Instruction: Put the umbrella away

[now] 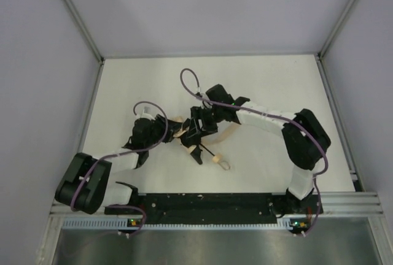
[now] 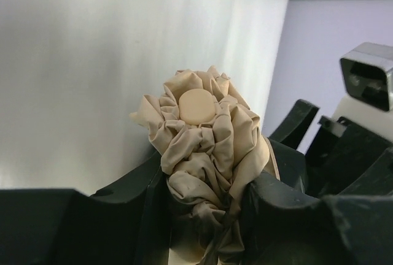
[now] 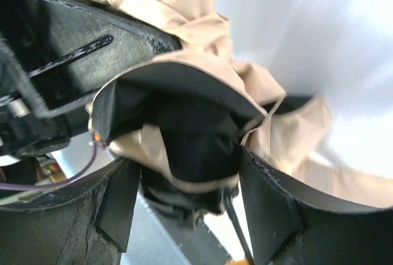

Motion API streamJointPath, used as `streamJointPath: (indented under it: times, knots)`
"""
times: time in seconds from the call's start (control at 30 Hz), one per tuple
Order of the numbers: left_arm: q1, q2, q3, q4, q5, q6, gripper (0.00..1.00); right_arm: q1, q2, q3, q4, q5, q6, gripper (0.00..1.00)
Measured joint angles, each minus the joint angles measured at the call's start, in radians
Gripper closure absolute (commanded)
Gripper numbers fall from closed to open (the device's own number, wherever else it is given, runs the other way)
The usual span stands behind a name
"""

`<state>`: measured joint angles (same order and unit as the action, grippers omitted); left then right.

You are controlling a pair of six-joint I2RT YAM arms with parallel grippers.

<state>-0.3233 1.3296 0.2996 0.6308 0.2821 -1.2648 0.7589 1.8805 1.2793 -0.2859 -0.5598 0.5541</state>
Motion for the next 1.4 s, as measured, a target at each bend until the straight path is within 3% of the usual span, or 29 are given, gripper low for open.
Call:
streamJointPath:
  times: [0.07,0.17,0.37,0.57,0.8,0.9,1.03,1.17,1.23,1.3,1.33,1.4]
  knots:
    - [-0.003,-0.029,0.001,0.001,0.019,0.018,1.00,-0.016,-0.081,-0.004,-0.075,0.033,0.047,0.34]
    - [-0.003,-0.067,0.002,0.029,0.055,0.044,1.00,-0.080,-0.246,-0.074,-0.105,0.056,0.132,0.23]
    - [0.001,-0.078,0.009,0.171,0.131,0.051,1.00,-0.235,-0.493,-0.256,-0.144,0.073,0.346,0.22]
    - [0.002,-0.078,0.026,0.279,0.176,0.021,1.00,-0.238,-0.496,-0.409,-0.155,0.056,0.578,0.22]
    - [0.002,-0.093,0.039,0.322,0.199,-0.005,1.00,-0.251,-0.497,-0.541,-0.018,0.013,0.848,0.20]
    - [0.002,-0.110,0.048,0.322,0.208,-0.005,1.00,-0.282,-0.541,-0.603,0.038,0.016,0.926,0.08]
    - [0.002,-0.128,0.058,0.323,0.223,-0.005,1.00,-0.318,-0.583,-0.644,0.091,0.027,0.992,0.06]
    - [0.002,-0.128,0.060,0.324,0.237,-0.010,1.00,-0.318,-0.502,-0.605,0.168,0.020,1.003,0.08]
    - [0.002,-0.128,0.060,0.328,0.244,-0.016,1.00,-0.318,-0.446,-0.573,0.216,0.017,1.012,0.12]
    - [0.002,-0.128,0.060,0.335,0.246,-0.023,1.00,-0.318,-0.402,-0.554,0.273,0.010,1.029,0.24]
    - [0.001,-0.128,0.060,0.342,0.246,-0.026,1.00,-0.318,-0.382,-0.550,0.306,0.009,1.040,0.35]
    - [0.000,-0.128,0.060,0.357,0.251,-0.033,1.00,-0.319,-0.352,-0.549,0.358,0.009,1.050,0.80]
